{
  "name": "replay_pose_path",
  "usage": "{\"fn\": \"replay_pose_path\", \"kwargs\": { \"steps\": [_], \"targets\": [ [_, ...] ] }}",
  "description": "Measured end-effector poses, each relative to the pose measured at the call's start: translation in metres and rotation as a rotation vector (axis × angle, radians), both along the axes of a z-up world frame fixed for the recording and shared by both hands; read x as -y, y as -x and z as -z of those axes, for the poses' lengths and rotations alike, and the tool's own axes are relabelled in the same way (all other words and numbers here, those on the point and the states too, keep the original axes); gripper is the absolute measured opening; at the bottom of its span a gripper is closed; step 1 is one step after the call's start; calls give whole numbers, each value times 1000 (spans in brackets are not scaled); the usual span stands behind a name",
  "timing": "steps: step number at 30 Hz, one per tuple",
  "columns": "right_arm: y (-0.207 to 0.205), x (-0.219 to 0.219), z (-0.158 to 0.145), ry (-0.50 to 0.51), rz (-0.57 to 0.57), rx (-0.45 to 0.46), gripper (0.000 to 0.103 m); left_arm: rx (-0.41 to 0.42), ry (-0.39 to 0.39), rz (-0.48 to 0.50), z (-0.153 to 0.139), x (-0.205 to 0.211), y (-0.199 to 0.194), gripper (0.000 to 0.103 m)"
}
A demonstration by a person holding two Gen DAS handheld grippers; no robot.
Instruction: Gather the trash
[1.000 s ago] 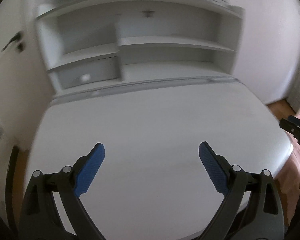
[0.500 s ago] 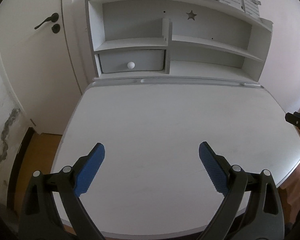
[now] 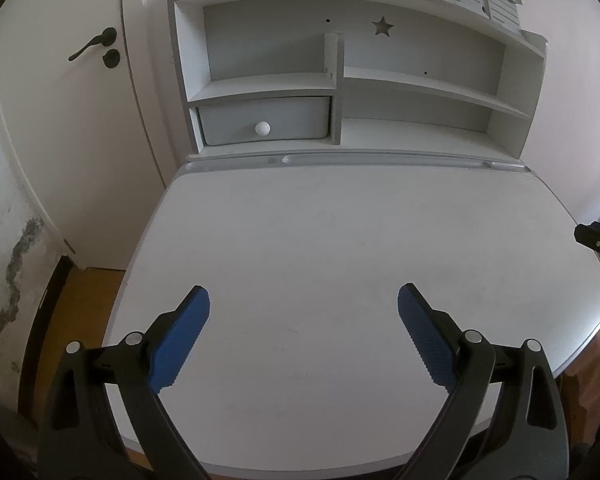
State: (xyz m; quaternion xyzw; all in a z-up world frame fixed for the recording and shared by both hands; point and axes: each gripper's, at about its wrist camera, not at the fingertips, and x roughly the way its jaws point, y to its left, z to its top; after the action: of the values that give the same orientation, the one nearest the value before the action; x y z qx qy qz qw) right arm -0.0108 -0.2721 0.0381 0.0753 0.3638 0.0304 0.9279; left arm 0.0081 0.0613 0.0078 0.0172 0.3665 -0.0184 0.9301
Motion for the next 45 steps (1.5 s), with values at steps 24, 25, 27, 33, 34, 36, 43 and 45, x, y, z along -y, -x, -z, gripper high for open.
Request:
{"fn": "replay_pose_path", "kwargs": {
  "steps": [24, 25, 27, 33, 34, 36, 43, 45],
  "targets": [
    [7, 6, -1, 4, -3, 1, 86, -4, 4, 0, 1, 2, -1, 92],
    [7, 6, -1, 4, -4, 1, 86, -4, 4, 1, 1, 2, -2, 92],
    [7, 6, -2, 4, -4, 1, 86, -4, 3, 0, 1, 2, -2, 92],
    [7, 6, -2, 4, -3, 1, 86, -6, 5, 0, 1, 2, -1, 92],
    [7, 6, -2, 4, -4, 1, 86, -6, 5, 0, 1, 2, -1, 92],
    [8, 6, -2, 5, -5, 2, 86, -7, 4, 0, 1, 2, -1, 92],
    [8, 7, -2, 4, -6, 3, 86, -16, 9, -8, 1, 1, -1, 92],
    [8, 8, -2, 5, -6, 2, 86, -20, 12, -5, 1, 0, -2, 92]
  ]
}}
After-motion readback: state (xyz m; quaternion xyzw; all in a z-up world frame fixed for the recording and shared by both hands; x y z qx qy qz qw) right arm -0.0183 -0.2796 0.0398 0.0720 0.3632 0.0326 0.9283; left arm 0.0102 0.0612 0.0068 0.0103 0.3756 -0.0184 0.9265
